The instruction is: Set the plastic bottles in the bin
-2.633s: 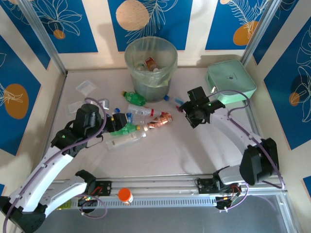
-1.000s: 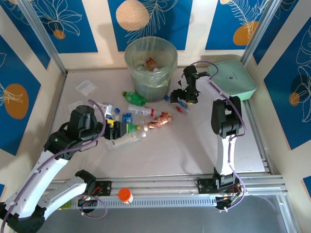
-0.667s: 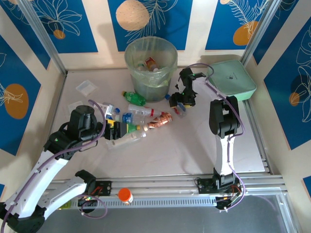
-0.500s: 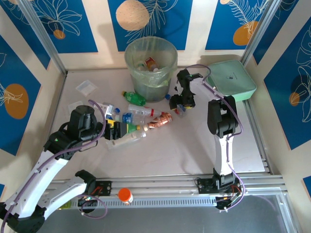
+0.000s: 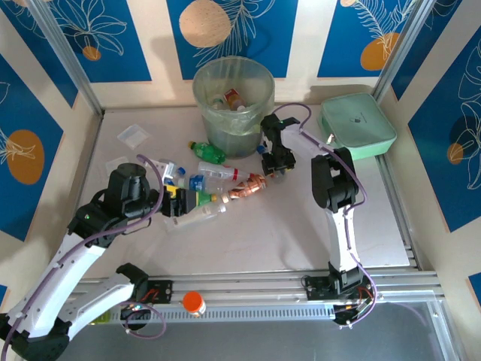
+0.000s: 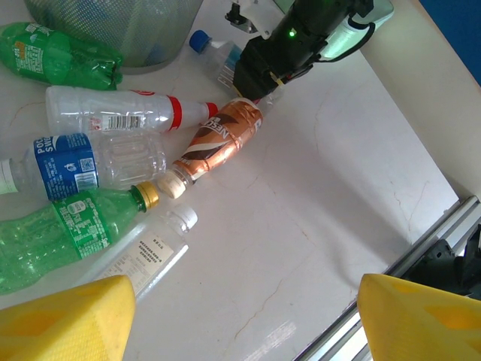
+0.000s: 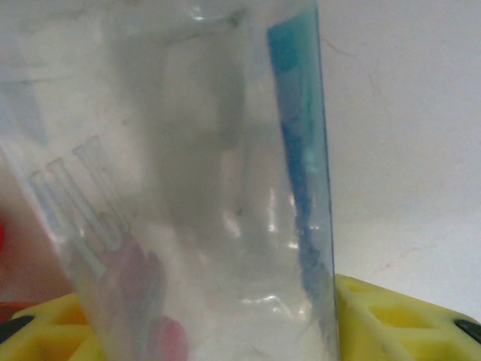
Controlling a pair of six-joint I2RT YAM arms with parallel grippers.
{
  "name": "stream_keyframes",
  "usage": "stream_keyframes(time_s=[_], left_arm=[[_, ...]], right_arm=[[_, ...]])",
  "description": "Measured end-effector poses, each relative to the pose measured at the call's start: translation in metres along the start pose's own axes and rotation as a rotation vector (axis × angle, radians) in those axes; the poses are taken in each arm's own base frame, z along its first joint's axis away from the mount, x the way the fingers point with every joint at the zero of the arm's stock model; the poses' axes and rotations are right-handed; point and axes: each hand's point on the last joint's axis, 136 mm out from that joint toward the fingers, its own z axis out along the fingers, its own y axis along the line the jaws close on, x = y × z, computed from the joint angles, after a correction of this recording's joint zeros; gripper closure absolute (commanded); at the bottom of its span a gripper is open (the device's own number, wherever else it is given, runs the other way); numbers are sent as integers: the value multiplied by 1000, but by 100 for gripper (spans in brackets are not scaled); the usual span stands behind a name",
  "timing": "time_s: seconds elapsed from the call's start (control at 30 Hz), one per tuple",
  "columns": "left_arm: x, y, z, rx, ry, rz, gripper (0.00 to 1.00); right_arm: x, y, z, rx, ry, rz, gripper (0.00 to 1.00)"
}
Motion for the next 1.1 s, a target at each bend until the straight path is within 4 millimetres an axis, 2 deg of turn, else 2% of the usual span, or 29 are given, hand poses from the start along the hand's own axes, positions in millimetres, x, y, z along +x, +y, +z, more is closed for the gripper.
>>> stream_keyframes(time_s=[0.2, 0.4, 0.5, 0.7, 0.83, 0.97, 1.1], left_arm=[[-1, -3, 0, 14, -1, -4, 22], [-3, -6, 5, 38, 5, -25, 22], [-5, -10, 7, 58, 4, -40, 21], [-11, -22, 13, 131, 10, -83, 15], [-20, -33, 21, 188, 10, -110, 15], [-40, -50, 27, 277, -12, -131, 9], [-59, -71, 32, 402, -42, -138, 1]], right_arm=[[28, -3, -21, 1, -30, 57, 57], [42, -3, -60, -28, -136, 125, 57], [48, 3, -86, -67, -220, 143, 55], [72, 38, -152, -273, -440, 112, 56], [96, 65, -200, -512, -596, 59, 56], [117, 93, -242, -755, -692, -22, 56], [131, 120, -274, -952, -724, -113, 56]])
